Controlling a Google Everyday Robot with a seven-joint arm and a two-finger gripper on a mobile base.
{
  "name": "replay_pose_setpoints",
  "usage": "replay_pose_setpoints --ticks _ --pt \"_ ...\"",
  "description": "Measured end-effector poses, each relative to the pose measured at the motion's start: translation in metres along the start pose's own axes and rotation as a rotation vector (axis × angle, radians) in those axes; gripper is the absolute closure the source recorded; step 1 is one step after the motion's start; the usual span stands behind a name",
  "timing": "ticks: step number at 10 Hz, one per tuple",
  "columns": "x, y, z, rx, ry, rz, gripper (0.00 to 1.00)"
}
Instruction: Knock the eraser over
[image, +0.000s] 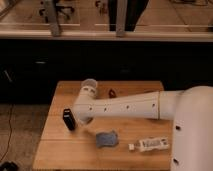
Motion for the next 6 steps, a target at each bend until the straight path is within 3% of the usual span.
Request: replay_pose_setpoints --ticks 6 --pt "-0.015 -0.013 0.004 0.005 -0.004 -0.05 1.0"
